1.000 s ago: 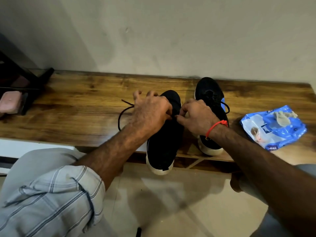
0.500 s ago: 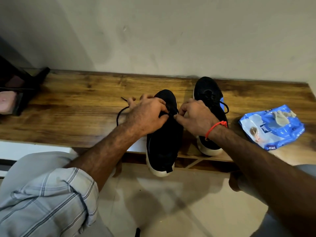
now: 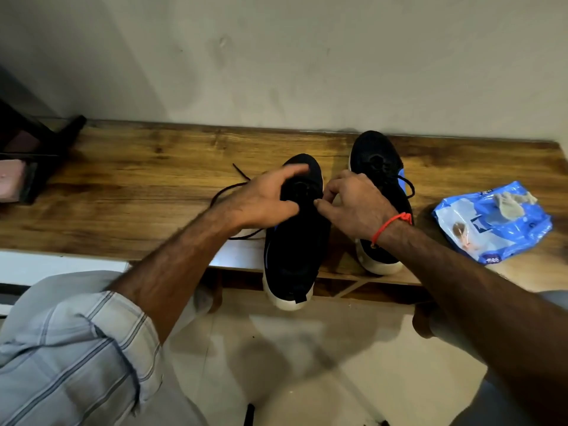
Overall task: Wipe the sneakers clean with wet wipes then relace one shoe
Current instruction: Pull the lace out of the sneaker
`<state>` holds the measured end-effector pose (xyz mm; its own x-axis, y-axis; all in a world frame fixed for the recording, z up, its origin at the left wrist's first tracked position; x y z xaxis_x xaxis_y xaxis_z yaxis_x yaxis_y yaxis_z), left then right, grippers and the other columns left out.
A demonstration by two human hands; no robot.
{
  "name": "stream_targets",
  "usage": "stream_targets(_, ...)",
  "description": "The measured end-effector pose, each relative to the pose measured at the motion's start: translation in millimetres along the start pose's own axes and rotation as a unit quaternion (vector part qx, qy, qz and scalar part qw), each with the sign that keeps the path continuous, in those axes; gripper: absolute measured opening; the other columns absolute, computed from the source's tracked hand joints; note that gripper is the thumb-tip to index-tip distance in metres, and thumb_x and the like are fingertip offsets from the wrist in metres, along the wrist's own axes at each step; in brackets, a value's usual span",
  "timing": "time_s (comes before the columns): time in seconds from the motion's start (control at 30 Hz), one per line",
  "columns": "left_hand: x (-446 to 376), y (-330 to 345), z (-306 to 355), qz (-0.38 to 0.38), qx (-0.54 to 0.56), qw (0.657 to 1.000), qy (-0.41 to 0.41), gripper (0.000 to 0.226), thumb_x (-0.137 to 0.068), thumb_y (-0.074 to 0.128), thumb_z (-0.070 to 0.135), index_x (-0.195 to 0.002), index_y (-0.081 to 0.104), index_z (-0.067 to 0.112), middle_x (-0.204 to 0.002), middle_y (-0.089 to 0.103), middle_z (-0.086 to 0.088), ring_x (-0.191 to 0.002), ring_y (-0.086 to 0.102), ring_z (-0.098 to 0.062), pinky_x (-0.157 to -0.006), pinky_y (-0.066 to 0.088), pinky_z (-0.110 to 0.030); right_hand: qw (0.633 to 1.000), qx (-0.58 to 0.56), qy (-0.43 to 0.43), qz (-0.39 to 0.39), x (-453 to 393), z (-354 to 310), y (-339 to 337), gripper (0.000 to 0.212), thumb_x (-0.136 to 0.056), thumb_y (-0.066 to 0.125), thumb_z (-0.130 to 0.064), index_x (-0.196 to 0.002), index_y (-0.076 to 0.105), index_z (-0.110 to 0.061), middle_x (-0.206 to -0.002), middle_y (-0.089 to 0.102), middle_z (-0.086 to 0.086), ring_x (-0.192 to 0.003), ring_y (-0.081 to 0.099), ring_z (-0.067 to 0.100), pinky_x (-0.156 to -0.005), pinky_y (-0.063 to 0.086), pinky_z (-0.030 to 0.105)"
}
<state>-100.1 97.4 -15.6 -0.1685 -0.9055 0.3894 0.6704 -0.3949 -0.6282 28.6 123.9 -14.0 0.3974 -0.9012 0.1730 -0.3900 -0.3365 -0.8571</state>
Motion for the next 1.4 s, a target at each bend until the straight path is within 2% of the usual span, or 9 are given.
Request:
stream_targets(0.1,-1,1,4,0.048,-0.214,0.975,0.015,0.041,-0.09,0.062,0.045,-0.131,0.06,0.05,-0.151,0.044,0.024,-0.142,0.032,-0.015,-0.109,0.024,-0.058,1.0,-0.004,-0.009,0.011,-1,-3,-1,0.026,-0.09,0.064,-0.037,-0.069,0.058,-0.024,-0.098,0.052,-0.005,-0.099,0.051,0.019,-0.089,0.049,0.045)
stream_targets(0.33,-1,-26,6,0.143,-0.286,0.947,0.008,0.015,-0.091,0.064,0.053,-0.1,0.073,0.045,-0.122,0.066,0.021,-0.126,0.048,-0.013,-0.108,0.025,-0.054,1.0,-0.009,-0.011,0.01,-2,-2,1,0.03,-0.09,0.063,-0.04,-0.065,0.052,-0.029,-0.101,0.054,-0.004,-0.098,0.053,0.018,-0.088,0.051,0.045)
stream_targets(0.53,27,-117,-35,0.344,-0.214,0.906,-0.125,0.013,-0.1,0.06,0.037,-0.108,0.068,0.032,-0.114,0.068,-0.002,-0.12,0.053,-0.03,-0.109,0.03,-0.056,1.0,-0.016,-0.012,0.007,-3,-1,3,0.025,-0.091,0.064,-0.038,-0.07,0.059,-0.024,-0.101,0.054,-0.003,-0.1,0.051,0.017,-0.091,0.049,0.044)
stream_targets(0.67,5,-56,-11,0.207,-0.252,0.946,0.0,0.037,-0.094,0.064,0.046,-0.13,0.058,0.046,-0.153,0.042,0.008,-0.146,0.024,-0.026,-0.113,0.02,-0.062,1.0,-0.009,-0.018,0.007,-4,-4,4,0.024,-0.09,0.064,-0.036,-0.071,0.059,-0.022,-0.098,0.053,-0.004,-0.096,0.052,0.018,-0.089,0.05,0.045)
stream_targets(0.77,-6,-13,2,0.111,-0.309,0.944,0.035,0.028,-0.09,0.061,0.06,-0.113,0.069,0.045,-0.155,0.039,0.019,-0.151,0.013,-0.023,-0.115,0.012,-0.065,1.0,-0.001,-0.02,0.009,-4,-4,4,0.025,-0.091,0.063,-0.038,-0.07,0.056,-0.024,-0.098,0.053,-0.003,-0.098,0.051,0.019,-0.09,0.049,0.046)
stream_targets(1.03,9,-101,-27,0.272,-0.295,0.912,-0.09,0.019,-0.096,0.061,0.047,-0.1,0.071,0.031,-0.132,0.062,0.006,-0.138,0.038,-0.028,-0.111,0.018,-0.065,1.0,0.014,-0.011,0.002,-3,1,5,0.026,-0.091,0.061,-0.04,-0.071,0.058,-0.024,-0.099,0.052,-0.004,-0.104,0.05,0.021,-0.091,0.049,0.045)
stream_targets(1.13,29,-131,-63,0.316,-0.303,0.868,-0.232,0.029,-0.1,0.057,0.038,-0.121,0.066,0.02,-0.135,0.059,-0.009,-0.138,0.037,-0.039,-0.112,0.018,-0.072,1.0,0.016,-0.007,0.002,-2,2,5,0.025,-0.09,0.061,-0.039,-0.071,0.057,-0.024,-0.099,0.053,-0.003,-0.103,0.05,0.021,-0.091,0.049,0.046)
stream_targets(1.23,23,-108,-59,0.268,-0.305,0.888,-0.217,0.053,-0.098,0.058,0.046,-0.14,0.047,0.016,-0.152,0.042,-0.014,-0.147,0.022,-0.043,-0.113,0.014,-0.074,1.0,0.012,-0.007,0.004,-3,2,6,0.022,-0.089,0.061,-0.04,-0.073,0.057,-0.024,-0.099,0.054,-0.002,-0.101,0.051,0.022,-0.091,0.049,0.047)
stream_targets(1.4,10,-32,-22,0.116,-0.308,0.941,-0.082,0.056,-0.079,0.046,0.086,-0.088,0.063,0.033,-0.148,0.046,0.003,-0.148,0.02,-0.033,-0.11,0.015,-0.074,0.999,-0.021,-0.034,0.004,-6,-3,13,0.019,-0.087,0.058,-0.04,-0.105,0.059,-0.033,-0.113,0.054,-0.002,-0.113,0.049,0.023,-0.098,0.047,0.048)
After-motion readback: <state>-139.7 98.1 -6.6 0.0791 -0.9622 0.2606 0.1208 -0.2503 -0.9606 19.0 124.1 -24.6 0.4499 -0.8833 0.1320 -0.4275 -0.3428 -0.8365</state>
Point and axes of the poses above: each hand's wrist, its own x-axis away from the middle knuckle, its own y-axis out of the palm, z = x × y, the point moved 10 cm from there along -x, towards the middle knuckle
